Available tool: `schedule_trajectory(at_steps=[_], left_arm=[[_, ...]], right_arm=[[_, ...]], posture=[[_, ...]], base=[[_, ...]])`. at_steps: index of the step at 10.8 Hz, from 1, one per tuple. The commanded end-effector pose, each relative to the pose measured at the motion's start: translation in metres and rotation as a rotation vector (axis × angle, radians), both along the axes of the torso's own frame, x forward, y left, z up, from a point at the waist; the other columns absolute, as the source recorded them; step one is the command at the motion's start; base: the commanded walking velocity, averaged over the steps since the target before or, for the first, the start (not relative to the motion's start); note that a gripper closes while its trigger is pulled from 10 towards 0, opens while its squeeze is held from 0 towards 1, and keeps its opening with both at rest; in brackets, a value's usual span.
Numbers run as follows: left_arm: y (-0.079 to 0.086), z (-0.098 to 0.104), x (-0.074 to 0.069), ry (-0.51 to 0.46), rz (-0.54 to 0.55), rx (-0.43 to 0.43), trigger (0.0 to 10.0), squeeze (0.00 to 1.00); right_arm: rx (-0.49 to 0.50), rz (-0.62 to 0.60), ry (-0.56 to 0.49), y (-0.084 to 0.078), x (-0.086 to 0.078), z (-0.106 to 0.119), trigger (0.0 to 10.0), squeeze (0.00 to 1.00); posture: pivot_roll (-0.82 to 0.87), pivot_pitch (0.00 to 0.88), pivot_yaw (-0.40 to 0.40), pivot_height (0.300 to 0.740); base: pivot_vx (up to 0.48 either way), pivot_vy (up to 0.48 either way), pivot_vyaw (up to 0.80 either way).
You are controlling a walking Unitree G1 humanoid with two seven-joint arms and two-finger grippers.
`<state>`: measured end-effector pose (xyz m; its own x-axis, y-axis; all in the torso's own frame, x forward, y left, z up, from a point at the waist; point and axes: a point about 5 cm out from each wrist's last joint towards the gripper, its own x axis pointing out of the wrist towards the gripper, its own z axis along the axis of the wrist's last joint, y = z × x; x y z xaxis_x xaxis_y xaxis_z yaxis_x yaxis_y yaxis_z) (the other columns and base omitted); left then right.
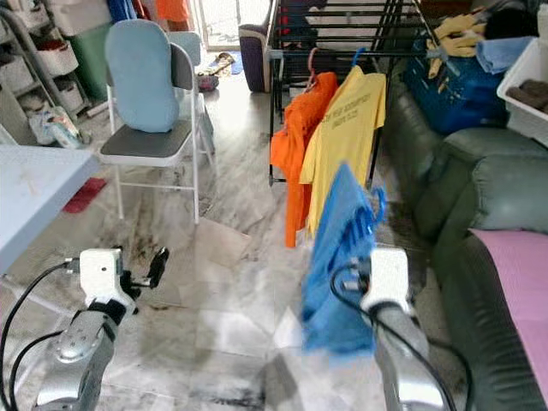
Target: Hang hanger
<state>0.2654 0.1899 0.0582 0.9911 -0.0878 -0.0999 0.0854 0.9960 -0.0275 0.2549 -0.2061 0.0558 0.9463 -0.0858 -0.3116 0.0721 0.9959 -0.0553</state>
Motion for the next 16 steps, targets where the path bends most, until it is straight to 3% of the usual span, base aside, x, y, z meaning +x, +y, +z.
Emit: schedule_trajectory(at_steps=[1, 2, 5, 9, 16], left_arm=[[-0.002, -0.001, 0.0, 0.013, -0.013, -0.003, 10.0, 0.0], [-0.008, -0.003, 0.001, 0.025, -0.05, -0.012, 10.0, 0.0], [-0.019, 0.003, 0.012, 0.005, -0.1, -0.04, 10.0, 0.0], [-0.019, 0.0, 0.007, 0.016, -0.102, -0.05, 10.0, 0.0], [-0.031, 0.002, 0.016, 0.012, -0.125, -0.058, 10.0, 0.0]], right_arm=[[-0.016, -0.034, -0.047, -0.007, 0.001, 0.011, 10.0, 0.0], [-0.027, -0.11, -0.036, -0.021, -0.007, 0.009, 10.0, 0.0], [-0.072, -0.208, -0.045, -0.041, -0.006, 0.016, 10.0, 0.0], [-0.063, -0.196, -0.032, -0.035, -0.002, 0.014, 10.0, 0.0], [-0.069, -0.199, -0.036, -0.037, 0.005, 0.017, 10.0, 0.0]], posture=[[-0.17, 0.0, 0.067, 0.74], [-0.19, 0.0, 0.084, 0.74], [-0.21, 0.0, 0.095, 0.74], [-0.19, 0.0, 0.086, 0.74], [-0.2, 0.0, 0.08, 0.74]], base=[[0.0, 0.0, 0.0], [0.0, 0.0, 0.0], [0.31, 0.0, 0.0], [0.362, 0.0, 0.0], [0.416, 0.0, 0.0]])
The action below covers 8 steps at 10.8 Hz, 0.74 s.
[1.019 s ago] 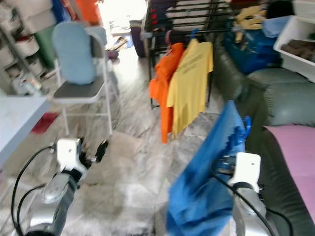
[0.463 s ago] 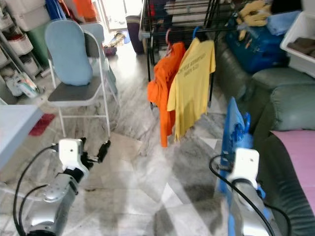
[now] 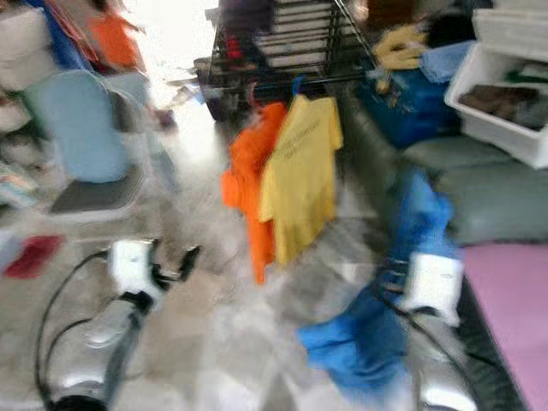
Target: Hang hanger
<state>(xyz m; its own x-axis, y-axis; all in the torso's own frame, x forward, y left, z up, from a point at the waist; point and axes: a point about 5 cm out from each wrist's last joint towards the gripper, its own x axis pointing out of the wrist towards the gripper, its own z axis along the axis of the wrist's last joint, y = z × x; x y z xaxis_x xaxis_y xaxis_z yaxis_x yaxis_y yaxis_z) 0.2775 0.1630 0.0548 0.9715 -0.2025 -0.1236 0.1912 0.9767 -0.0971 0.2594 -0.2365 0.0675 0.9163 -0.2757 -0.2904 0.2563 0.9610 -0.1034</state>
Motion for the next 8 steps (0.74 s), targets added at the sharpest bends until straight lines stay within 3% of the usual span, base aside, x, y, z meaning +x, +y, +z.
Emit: schedule_trajectory(at_steps=[1, 2, 3, 6, 8], left_arm=[[-0.004, 0.006, 0.004, -0.025, -0.008, 0.008, 10.0, 0.0], [-0.002, 0.006, 0.003, -0.03, 0.021, 0.014, 10.0, 0.0], [0.004, 0.003, 0.0, -0.019, 0.07, 0.039, 10.0, 0.0], [0.019, -0.001, -0.015, -0.013, 0.172, 0.118, 10.0, 0.0], [0.032, 0.005, -0.027, -0.038, 0.217, 0.186, 10.0, 0.0]], right_arm=[[-0.014, 0.0, -0.024, -0.005, 0.001, 0.005, 10.0, 0.0], [-0.01, 0.025, -0.019, -0.002, 0.004, 0.006, 10.0, 0.0], [-0.001, 0.067, -0.012, 0.004, 0.009, 0.005, 10.0, 0.0], [0.036, 0.233, -0.033, 0.031, 0.026, 0.01, 10.0, 0.0], [0.075, 0.297, -0.034, 0.046, 0.02, 0.004, 10.0, 0.0]], posture=[[-0.19, 0.0, 0.069, 0.74], [-0.18, 0.0, 0.048, 0.74], [-0.14, 0.0, 0.004, 0.74], [-0.08, 0.0, -0.016, 0.74], [-0.05, 0.0, -0.027, 0.74]], base=[[0.435, 0.0, 0.0], [0.435, 0.0, 0.0], [0.0, 0.0, 0.0], [0.0, 0.0, 0.0], [0.0, 0.0, 0.0]])
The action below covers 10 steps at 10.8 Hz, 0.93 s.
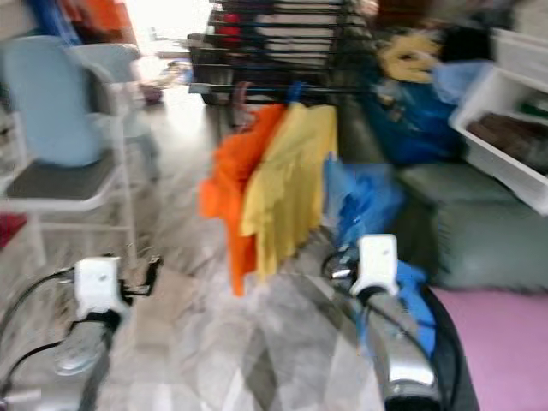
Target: Hang hanger
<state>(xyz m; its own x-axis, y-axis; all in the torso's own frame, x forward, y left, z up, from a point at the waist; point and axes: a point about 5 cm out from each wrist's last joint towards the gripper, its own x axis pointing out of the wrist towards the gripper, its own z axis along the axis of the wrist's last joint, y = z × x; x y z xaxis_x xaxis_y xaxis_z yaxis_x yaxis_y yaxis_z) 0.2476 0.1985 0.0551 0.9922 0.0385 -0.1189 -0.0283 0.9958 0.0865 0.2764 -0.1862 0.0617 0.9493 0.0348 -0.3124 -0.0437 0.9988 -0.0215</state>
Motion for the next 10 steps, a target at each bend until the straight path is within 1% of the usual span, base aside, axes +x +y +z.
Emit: schedule_trajectory(at_steps=[1, 2, 3, 4, 5, 6, 7, 8, 10], left_arm=[[0.001, 0.006, 0.0, -0.017, 0.006, 0.013, 10.0, 0.0], [0.004, 0.006, -0.001, -0.015, 0.001, 0.013, 10.0, 0.0], [0.001, 0.008, 0.001, -0.016, -0.029, -0.004, 10.0, 0.0], [-0.001, 0.011, 0.008, -0.026, -0.048, -0.016, 10.0, 0.0], [-0.002, 0.013, 0.012, -0.028, -0.048, -0.02, 10.0, 0.0], [-0.006, 0.022, 0.02, -0.048, -0.068, -0.025, 10.0, 0.0], [-0.011, 0.025, 0.023, -0.056, -0.096, -0.036, 10.0, 0.0], [-0.011, 0.025, 0.023, -0.055, -0.098, -0.044, 10.0, 0.0], [-0.01, 0.023, 0.02, -0.044, -0.093, -0.048, 10.0, 0.0]], right_arm=[[-0.015, 0.013, -0.053, 0.0, 0.002, 0.011, 10.0, 0.0], [-0.029, 0.009, -0.067, -0.002, -0.001, 0.013, 10.0, 0.0], [-0.042, -0.051, -0.072, -0.011, -0.003, 0.014, 10.0, 0.0], [-0.038, -0.101, -0.071, -0.018, -0.003, 0.015, 10.0, 0.0], [-0.029, -0.113, -0.076, -0.019, -0.003, 0.016, 10.0, 0.0], [-0.02, -0.12, -0.094, -0.019, -0.001, 0.021, 10.0, 0.0], [-0.021, -0.128, -0.105, -0.021, -0.001, 0.024, 10.0, 0.0], [-0.022, -0.138, -0.105, -0.024, -0.003, 0.023, 10.0, 0.0], [-0.022, -0.138, -0.1, -0.023, -0.004, 0.022, 10.0, 0.0]], posture=[[-0.05, 0.0, -0.03, 0.74], [-0.06, 0.0, -0.017, 0.74], [-0.08, 0.0, -0.001, 0.74], [-0.1, 0.0, 0.032, 0.74], [-0.11, 0.0, 0.043, 0.74], [-0.12, 0.0, 0.068, 0.74], [-0.12, 0.0, 0.073, 0.74], [-0.12, 0.0, 0.073, 0.74], [-0.12, 0.0, 0.068, 0.74]], base=[[0.0, 0.0, 0.0], [0.0, 0.0, 0.0], [0.0, 0.0, 0.0], [0.0, 0.0, 0.0], [0.0, 0.0, 0.0], [0.266, 0.0, 0.0], [0.349, 0.0, 0.0], [0.379, 0.0, 0.44], [0.384, 0.0, 0.43]])
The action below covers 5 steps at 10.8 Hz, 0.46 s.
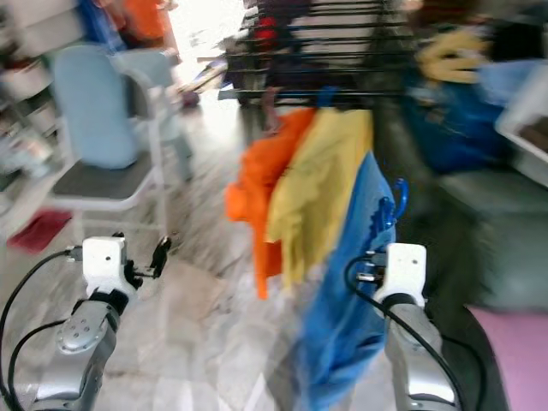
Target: Hang hanger
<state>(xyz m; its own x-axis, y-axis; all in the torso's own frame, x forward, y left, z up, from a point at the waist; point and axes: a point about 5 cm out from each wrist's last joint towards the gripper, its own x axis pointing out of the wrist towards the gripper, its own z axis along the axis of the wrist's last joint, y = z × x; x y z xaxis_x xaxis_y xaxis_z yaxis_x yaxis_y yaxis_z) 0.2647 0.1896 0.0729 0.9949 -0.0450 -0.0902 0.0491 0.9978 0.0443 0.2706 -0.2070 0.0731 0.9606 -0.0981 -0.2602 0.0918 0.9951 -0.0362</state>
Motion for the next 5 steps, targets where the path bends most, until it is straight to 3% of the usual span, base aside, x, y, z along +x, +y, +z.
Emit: schedule_trajectory(at_steps=[1, 5], left_arm=[[-0.0009, 0.004, 0.0024, -0.007, -0.007, -0.006, 10.0, 0.0], [-0.0081, 0.0013, 0.0026, 0.011, -0.043, -0.02, 10.0, 0.0]], right_arm=[[-0.002, 0.005, -0.043, 0.0012, 0.0034, 0.0106, 10.0, 0.0], [-0.023, -0.026, -0.032, 0.0, 0.0001, 0.0104, 10.0, 0.0]], posture=[[-0.11, 0.0, 0.058, 0.74], [-0.14, 0.0, 0.066, 0.74]], base=[[0.386, 0.0, 0.0], [0.452, 0.0, 0.0]])
